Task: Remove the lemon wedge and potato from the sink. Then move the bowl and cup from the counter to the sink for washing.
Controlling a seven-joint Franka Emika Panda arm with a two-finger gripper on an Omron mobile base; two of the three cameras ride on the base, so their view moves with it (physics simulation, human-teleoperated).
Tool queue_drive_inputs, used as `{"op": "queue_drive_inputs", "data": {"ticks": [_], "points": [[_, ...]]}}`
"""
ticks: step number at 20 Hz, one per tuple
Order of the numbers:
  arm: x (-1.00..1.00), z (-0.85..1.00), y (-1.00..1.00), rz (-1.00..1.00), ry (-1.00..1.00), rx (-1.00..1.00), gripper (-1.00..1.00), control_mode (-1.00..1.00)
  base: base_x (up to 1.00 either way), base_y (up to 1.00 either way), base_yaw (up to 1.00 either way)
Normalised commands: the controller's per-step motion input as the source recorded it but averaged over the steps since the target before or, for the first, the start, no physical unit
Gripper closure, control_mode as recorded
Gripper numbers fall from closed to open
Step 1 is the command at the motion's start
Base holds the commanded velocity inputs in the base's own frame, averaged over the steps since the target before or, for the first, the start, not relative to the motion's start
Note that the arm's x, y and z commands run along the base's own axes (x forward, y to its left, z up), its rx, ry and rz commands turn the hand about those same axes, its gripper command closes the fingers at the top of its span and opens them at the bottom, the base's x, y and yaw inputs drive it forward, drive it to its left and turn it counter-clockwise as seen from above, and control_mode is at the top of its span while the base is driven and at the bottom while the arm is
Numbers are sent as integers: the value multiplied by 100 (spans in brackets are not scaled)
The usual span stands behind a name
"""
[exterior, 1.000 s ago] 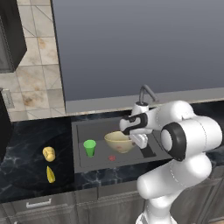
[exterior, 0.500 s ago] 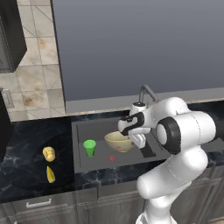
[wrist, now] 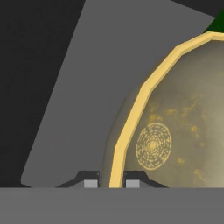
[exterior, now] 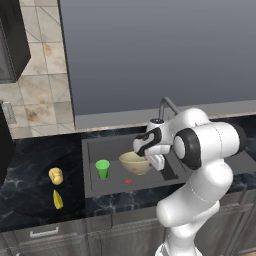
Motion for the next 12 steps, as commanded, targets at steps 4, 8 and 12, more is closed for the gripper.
{"op": "queue_drive_inputs", "data": {"ticks": [4, 8, 12], "points": [[11, -12, 8, -1, 0, 0, 100, -100, 0, 0, 0], [11, -13, 7, -1, 0, 0, 100, -100, 0, 0, 0], [9, -15, 2, -1, 0, 0, 100, -100, 0, 0, 0]]}}
